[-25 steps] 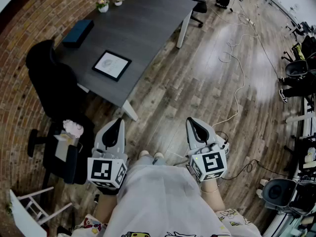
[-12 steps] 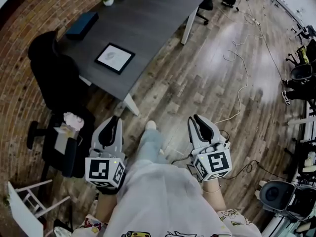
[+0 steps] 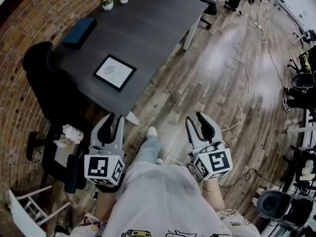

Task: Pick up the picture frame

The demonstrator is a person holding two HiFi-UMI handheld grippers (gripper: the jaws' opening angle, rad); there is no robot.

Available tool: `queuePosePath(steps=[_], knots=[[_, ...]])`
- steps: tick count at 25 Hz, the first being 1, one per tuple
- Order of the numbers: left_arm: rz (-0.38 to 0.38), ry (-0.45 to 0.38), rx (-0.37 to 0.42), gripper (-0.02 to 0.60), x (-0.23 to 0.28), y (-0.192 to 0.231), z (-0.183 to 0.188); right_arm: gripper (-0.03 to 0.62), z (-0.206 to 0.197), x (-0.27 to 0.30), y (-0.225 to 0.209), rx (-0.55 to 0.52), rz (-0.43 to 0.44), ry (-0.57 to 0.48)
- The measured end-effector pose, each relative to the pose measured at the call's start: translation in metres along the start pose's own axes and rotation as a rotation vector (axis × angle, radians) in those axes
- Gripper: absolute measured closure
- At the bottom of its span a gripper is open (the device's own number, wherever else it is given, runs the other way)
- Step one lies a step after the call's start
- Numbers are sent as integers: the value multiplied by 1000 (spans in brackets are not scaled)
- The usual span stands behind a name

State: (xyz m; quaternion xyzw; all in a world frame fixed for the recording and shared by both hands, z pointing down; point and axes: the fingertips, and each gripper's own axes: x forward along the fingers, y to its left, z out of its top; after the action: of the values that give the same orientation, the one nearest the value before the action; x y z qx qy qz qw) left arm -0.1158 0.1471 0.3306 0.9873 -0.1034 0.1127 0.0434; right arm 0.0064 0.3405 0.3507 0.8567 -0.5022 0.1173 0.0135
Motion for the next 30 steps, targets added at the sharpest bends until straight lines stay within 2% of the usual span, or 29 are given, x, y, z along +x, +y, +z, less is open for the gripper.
queuePosePath(steps=[10, 19, 26, 30], knots=[[48, -8, -16, 449, 76, 71, 31, 427, 46, 107, -23, -20, 45, 4], [126, -26, -46, 433, 102, 116, 40, 410, 58, 173, -12, -37, 150, 41], [249, -3, -88, 426, 95, 147, 27, 393, 58, 221, 6, -41, 284, 74], [356, 8, -121, 426, 88, 164, 17, 387, 58, 260, 19, -62, 401, 100]])
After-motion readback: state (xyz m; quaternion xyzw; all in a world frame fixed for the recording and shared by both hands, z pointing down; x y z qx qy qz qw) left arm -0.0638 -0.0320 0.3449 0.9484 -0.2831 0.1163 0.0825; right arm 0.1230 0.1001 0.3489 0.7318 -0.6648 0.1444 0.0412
